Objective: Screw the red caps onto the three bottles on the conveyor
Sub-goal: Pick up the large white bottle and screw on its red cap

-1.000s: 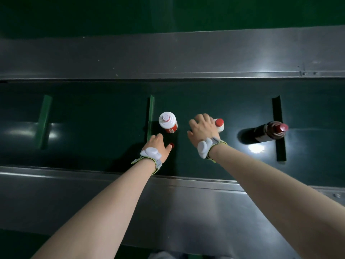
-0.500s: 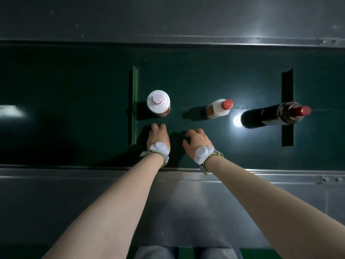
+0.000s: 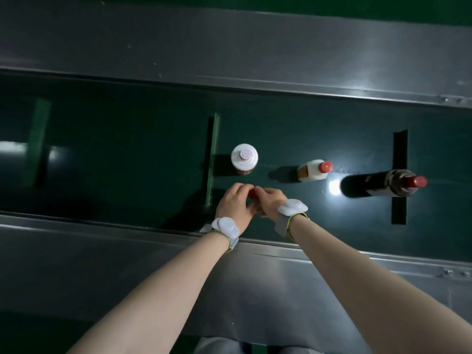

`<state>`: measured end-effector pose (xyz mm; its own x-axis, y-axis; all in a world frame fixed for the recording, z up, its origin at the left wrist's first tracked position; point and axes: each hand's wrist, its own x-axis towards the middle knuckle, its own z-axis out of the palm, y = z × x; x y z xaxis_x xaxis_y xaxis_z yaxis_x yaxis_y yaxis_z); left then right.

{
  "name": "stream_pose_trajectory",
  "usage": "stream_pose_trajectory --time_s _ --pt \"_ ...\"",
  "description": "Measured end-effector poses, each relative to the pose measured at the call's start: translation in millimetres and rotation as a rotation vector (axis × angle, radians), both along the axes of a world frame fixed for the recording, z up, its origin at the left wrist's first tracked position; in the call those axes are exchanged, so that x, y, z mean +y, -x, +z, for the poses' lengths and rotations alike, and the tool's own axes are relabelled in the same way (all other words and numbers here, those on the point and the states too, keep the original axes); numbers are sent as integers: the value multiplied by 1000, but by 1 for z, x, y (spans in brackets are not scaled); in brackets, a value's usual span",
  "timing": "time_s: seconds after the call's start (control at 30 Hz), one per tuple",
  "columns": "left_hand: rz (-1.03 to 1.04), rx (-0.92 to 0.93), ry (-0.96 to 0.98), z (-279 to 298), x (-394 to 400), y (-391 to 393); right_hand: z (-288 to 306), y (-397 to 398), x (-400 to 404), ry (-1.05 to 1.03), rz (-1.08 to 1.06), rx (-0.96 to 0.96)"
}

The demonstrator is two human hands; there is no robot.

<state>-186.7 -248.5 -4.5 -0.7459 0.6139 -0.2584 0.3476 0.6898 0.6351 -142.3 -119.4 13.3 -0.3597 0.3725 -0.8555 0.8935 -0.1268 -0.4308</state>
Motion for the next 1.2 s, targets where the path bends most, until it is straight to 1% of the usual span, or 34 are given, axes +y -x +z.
stream_pose_trajectory --time_s 0.07,0.17,0.27,0.37,0.47,0.57,0.63,0.73,0.87,1.03,1.13,1.2 --pt "19 7 -28 9 1 1 6 6 0 75 -151 24" --pt "51 26 -76 30 -2 9 32 17 3 175 -251 43" --pt "87 50 -105 48 -2 16 55 24 10 280 -314 90" --pt "124 96 -160 59 -3 20 67 25 15 308 -340 134" --pt "187 180 -234 61 -2 31 70 26 22 258 -368 189" --pt "236 202 -192 50 4 46 68 26 31 171 -386 241" --pt "219 112 -86 39 13 55 68 24 37 142 -392 275" --pt "118 -68 69 23 34 68 68 16 47 114 -390 306" --pt "16 -184 209 9 58 91 75 7 59 73 -375 340" --pt "-12 -114 238 14 51 100 86 1 62 -52 -307 372" --pt "-30 -59 205 39 38 100 100 1 58 -150 -241 423" --pt "0 -34 140 53 35 97 112 5 55 -214 -169 437"
